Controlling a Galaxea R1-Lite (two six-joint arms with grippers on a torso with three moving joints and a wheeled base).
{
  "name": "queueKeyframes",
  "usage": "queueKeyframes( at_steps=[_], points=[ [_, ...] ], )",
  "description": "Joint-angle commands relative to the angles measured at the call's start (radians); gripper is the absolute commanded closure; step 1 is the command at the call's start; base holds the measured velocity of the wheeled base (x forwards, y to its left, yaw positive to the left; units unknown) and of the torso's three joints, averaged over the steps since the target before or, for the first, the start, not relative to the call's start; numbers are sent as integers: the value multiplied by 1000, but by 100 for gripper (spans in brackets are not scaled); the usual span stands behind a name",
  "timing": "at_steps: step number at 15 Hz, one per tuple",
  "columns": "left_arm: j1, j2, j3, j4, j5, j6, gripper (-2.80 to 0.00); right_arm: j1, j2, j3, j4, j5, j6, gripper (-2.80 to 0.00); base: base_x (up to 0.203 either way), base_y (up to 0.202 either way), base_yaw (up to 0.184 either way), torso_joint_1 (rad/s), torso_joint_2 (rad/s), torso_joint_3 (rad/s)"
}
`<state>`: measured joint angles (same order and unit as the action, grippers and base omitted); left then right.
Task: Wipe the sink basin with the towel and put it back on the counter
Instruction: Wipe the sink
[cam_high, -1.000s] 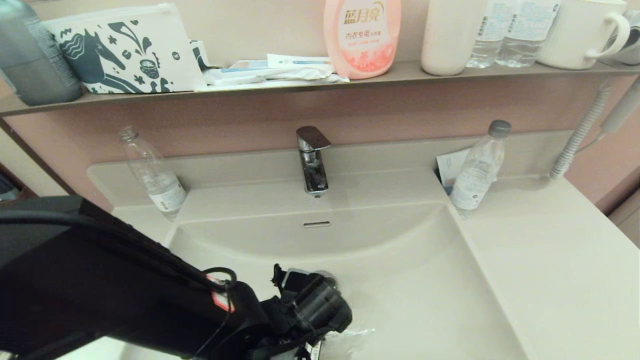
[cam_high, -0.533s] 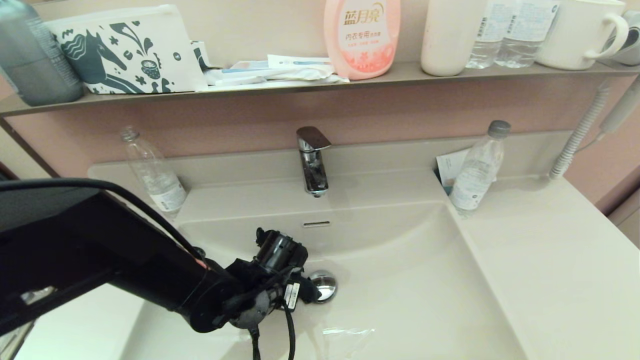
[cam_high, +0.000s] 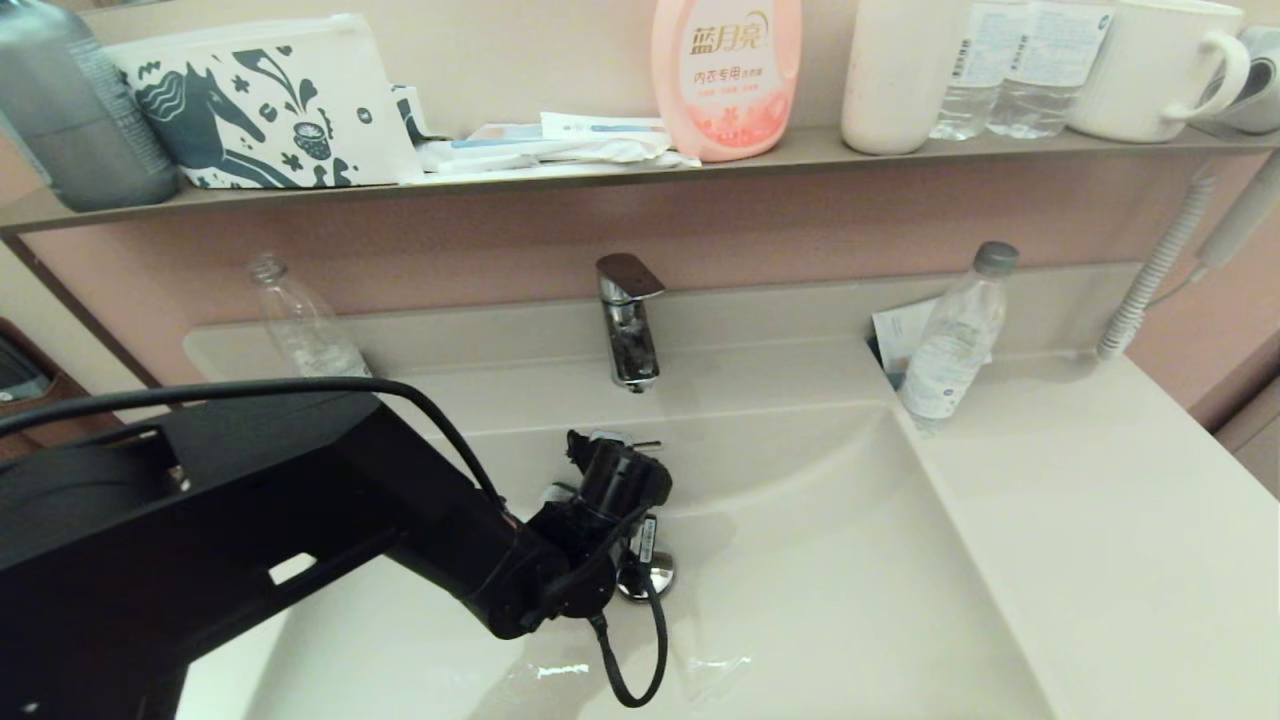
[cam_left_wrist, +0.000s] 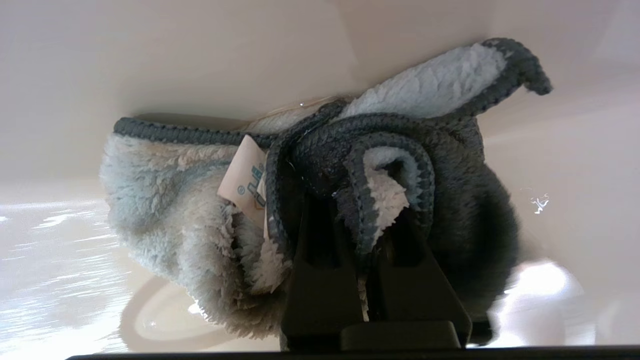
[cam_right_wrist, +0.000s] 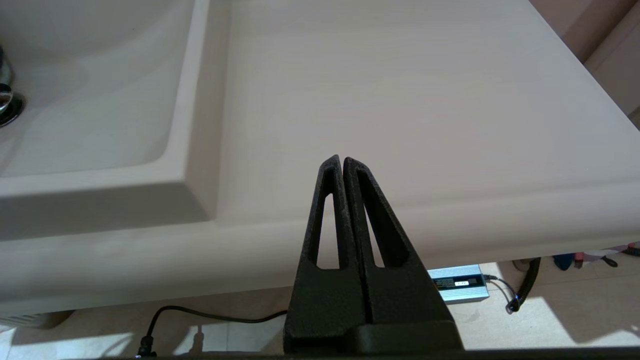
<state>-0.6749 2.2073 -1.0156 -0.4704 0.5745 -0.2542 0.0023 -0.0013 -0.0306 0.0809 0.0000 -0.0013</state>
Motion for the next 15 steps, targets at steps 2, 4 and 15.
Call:
queueKeyframes(
  at_steps=[2,4,15],
  points=[
    [-81,66,-70,-4,43,-44,0,1,1,0,0,0,0,0,0,0,0,0,0,0],
    [-114,89,-118,-4,80,-49,0,1,1,0,0,0,0,0,0,0,0,0,0,0],
    [-286,53,-320,362,84,-246,0,1,2,0,0,0,0,0,0,0,0,0,0,0]
  ],
)
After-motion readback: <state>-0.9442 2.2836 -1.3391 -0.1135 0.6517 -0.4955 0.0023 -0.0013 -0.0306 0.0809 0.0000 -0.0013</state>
